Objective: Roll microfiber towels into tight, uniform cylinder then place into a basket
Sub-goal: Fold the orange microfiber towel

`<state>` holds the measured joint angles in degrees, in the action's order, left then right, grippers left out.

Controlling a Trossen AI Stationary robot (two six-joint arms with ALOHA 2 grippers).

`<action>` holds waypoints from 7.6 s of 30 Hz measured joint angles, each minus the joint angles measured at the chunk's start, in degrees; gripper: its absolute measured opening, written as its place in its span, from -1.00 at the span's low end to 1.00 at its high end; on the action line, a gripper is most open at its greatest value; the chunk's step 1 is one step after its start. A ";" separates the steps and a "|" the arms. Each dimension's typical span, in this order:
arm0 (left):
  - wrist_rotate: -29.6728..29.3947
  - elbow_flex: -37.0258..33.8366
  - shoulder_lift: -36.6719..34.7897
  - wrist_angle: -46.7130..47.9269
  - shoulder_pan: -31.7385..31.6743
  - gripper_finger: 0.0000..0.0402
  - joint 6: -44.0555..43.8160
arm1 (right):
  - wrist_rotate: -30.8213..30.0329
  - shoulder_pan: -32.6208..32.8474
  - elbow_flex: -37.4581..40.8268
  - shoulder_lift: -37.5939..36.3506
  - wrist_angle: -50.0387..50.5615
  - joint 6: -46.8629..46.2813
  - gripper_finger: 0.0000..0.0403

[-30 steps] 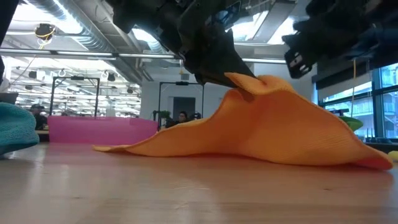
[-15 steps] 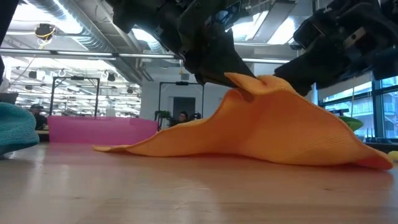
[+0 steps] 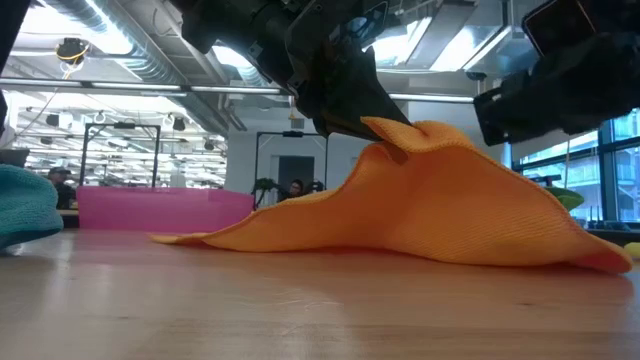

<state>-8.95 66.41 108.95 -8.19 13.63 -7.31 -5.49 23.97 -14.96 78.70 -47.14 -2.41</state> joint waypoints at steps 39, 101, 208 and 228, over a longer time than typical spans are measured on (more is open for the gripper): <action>-54.52 -0.02 -10.75 27.79 9.07 -1.00 -19.88 | -23.02 4.82 -16.02 4.15 42.98 -0.07 -0.48; -53.81 -0.02 -10.64 28.70 7.65 -1.00 -20.63 | -32.55 2.64 -22.95 24.65 31.28 20.46 -0.69; -14.08 0.07 -10.60 39.13 6.73 -0.48 -15.86 | -33.03 6.31 -27.05 8.36 76.22 -29.95 -0.50; -14.09 1.05 -0.23 20.30 14.01 -0.51 -14.90 | -18.51 11.34 -23.21 13.76 39.83 -17.39 -0.50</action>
<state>-23.04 67.46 108.72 12.12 27.64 -22.21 -24.01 35.31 -38.17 92.46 -7.31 -19.80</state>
